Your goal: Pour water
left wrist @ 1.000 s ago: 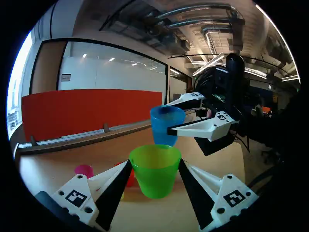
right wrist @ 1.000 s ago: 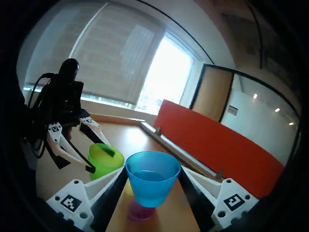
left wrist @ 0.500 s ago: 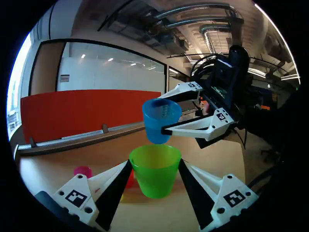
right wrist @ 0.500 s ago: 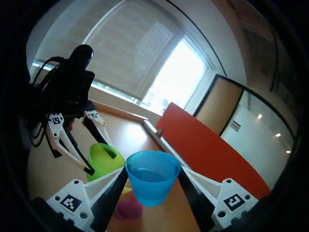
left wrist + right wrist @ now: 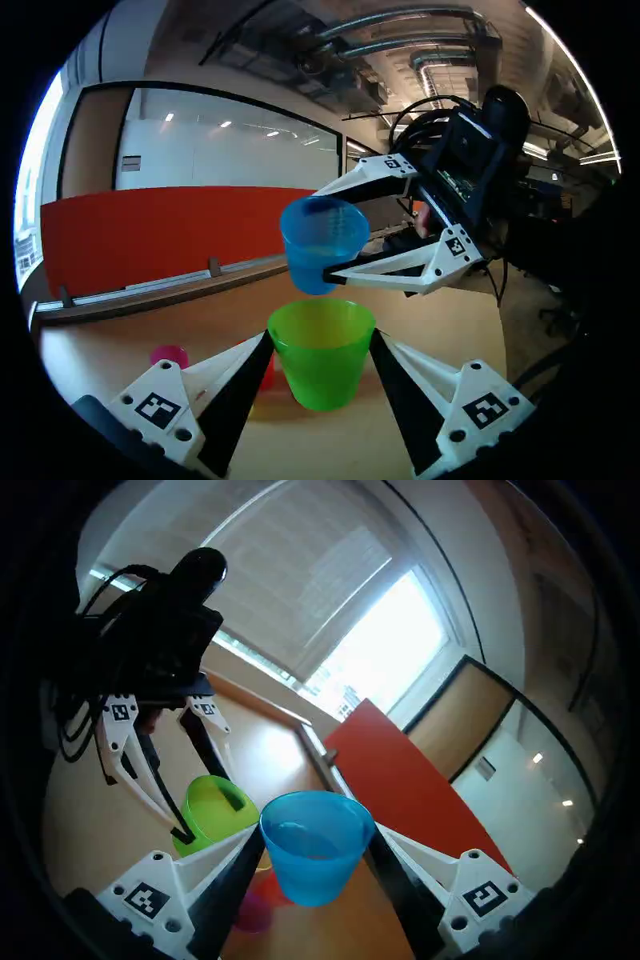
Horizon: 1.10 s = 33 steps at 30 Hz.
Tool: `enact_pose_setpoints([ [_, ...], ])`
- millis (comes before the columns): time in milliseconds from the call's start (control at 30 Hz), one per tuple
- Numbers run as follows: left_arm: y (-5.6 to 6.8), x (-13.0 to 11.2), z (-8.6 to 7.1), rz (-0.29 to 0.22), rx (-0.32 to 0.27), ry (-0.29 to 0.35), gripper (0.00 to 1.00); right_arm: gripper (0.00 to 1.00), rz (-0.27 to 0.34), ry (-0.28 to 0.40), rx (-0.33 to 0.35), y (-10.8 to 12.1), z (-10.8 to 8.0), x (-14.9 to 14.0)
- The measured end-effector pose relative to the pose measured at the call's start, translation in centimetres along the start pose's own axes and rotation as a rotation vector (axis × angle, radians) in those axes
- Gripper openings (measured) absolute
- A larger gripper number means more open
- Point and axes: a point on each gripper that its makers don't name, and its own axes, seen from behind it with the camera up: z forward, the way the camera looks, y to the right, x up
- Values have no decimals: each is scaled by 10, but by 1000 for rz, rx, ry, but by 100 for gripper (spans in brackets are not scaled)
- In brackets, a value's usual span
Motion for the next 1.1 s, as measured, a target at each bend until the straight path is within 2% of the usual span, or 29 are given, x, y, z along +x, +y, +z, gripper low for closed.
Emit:
enact_pose_setpoints([
  [1100,3,1,5,1,-10,7,86,92,-263,-40,-3,10,12,4],
])
